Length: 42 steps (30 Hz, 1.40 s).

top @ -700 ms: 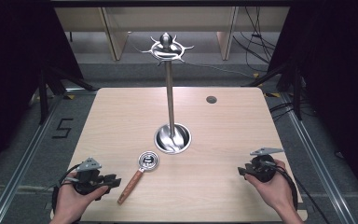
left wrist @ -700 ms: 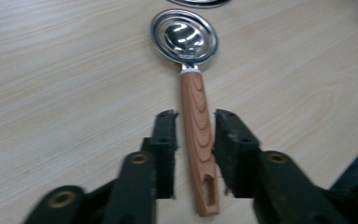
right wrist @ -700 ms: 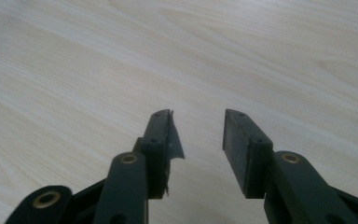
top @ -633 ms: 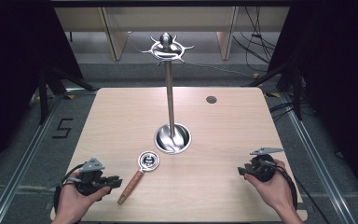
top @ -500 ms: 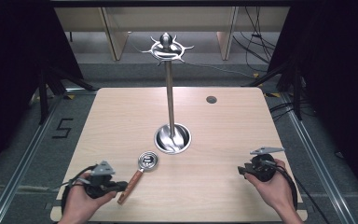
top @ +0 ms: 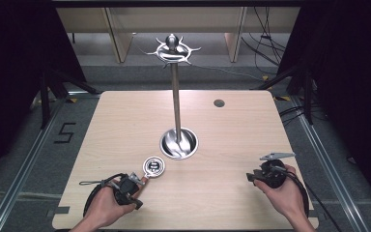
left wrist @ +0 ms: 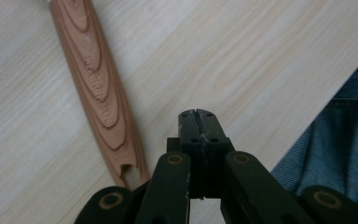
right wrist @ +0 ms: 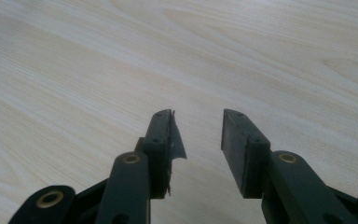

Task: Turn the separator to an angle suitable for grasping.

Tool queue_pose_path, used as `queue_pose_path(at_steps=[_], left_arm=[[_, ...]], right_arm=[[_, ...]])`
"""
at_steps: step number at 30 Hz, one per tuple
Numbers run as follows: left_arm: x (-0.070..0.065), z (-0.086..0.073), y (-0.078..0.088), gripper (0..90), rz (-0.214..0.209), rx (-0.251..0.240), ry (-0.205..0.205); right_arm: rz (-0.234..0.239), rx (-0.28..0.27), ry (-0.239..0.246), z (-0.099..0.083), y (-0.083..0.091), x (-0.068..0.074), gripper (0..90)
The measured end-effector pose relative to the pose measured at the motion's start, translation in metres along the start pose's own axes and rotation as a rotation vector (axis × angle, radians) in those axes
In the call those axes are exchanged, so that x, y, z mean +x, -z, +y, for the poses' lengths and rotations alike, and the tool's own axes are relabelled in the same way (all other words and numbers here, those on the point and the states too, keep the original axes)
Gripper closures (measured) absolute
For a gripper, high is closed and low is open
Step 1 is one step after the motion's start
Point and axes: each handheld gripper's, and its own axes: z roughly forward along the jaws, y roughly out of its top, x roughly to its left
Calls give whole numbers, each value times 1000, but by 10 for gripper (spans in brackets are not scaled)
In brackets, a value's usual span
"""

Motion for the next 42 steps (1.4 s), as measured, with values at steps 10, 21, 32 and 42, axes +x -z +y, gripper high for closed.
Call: queue_pose_path(at_steps=[10,21,32,42], left_arm=[[19,-1,-5,897,37,67,53],[76,20,1,897,147,69,152],[125,55,-6,898,234,9,329],[145,85,-17,898,278,-112,406]], right_arm=[[-2,21,23,2,-2,3,638],[13,20,13,2,-5,7,639],[21,13,15,2,-6,7,638],[22,-22,20,1,-3,3,638]])
